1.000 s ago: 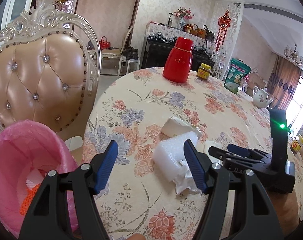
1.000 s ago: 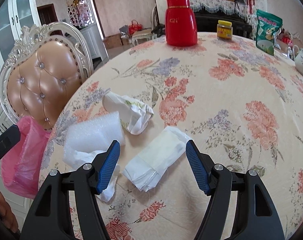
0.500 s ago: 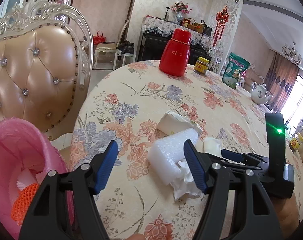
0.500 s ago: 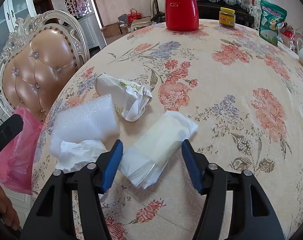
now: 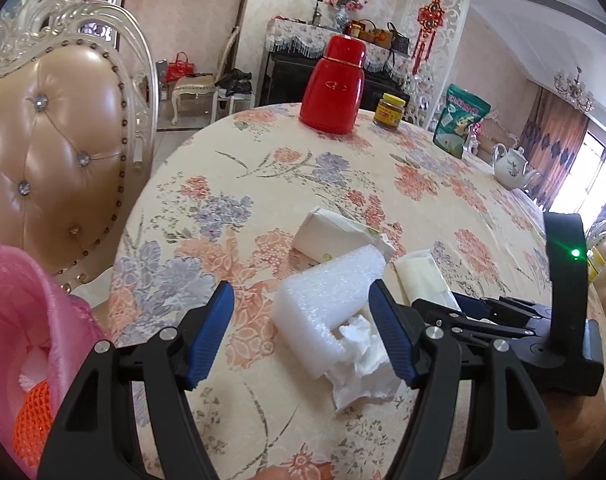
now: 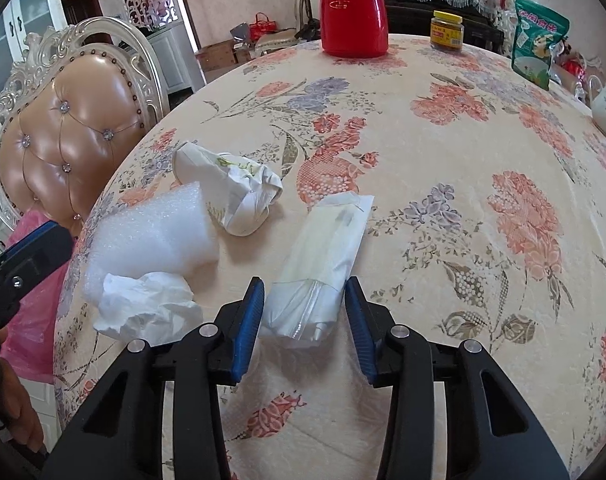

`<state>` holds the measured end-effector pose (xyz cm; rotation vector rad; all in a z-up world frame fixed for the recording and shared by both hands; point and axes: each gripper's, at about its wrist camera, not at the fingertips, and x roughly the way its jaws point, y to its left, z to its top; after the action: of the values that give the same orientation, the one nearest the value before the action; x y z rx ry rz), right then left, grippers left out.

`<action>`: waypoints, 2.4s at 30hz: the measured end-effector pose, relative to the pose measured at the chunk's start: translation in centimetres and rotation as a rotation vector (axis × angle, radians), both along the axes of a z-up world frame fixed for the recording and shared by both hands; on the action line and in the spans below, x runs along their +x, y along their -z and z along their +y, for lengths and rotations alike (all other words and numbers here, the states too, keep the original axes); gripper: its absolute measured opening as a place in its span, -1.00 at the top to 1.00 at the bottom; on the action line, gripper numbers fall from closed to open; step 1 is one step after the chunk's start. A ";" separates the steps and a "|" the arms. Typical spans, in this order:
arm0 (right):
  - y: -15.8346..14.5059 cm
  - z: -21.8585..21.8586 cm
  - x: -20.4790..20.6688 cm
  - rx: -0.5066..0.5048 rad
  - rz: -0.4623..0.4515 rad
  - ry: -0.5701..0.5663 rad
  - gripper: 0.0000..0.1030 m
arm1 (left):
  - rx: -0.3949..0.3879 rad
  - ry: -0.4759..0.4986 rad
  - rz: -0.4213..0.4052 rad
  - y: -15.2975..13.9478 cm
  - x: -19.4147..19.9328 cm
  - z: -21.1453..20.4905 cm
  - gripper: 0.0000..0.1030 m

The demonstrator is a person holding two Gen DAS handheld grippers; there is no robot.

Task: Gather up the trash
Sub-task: 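Grasp the folded white napkin with the right tool while the left tool approaches the white foam sheet, then grasp the white foam sheet with the left tool and lift it while the right tool holds the napkin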

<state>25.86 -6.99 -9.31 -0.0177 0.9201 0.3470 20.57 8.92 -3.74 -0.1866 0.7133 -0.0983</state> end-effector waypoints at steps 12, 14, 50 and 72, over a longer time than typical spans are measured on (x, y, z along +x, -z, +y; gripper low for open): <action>-3.3 -1.7 -0.8 0.086 -0.112 0.024 0.41 | 0.023 0.053 0.059 1.6 2.6 -1.6 -0.47; -3.2 -1.7 -0.8 0.081 -0.109 0.022 0.42 | 0.032 0.054 0.071 1.9 3.1 -1.7 -0.47; -1.1 -1.7 -0.1 -0.009 -0.049 0.030 0.28 | 0.012 -0.041 -0.012 -1.9 -1.6 1.6 -0.02; -8.7 -1.3 -4.7 0.052 -0.239 0.007 0.28 | 0.023 -0.113 -0.125 -6.9 -7.5 4.2 -0.02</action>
<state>21.20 -8.26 -0.58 -0.0081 0.6745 0.3538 13.04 13.09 3.19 -0.1963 0.5777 0.0060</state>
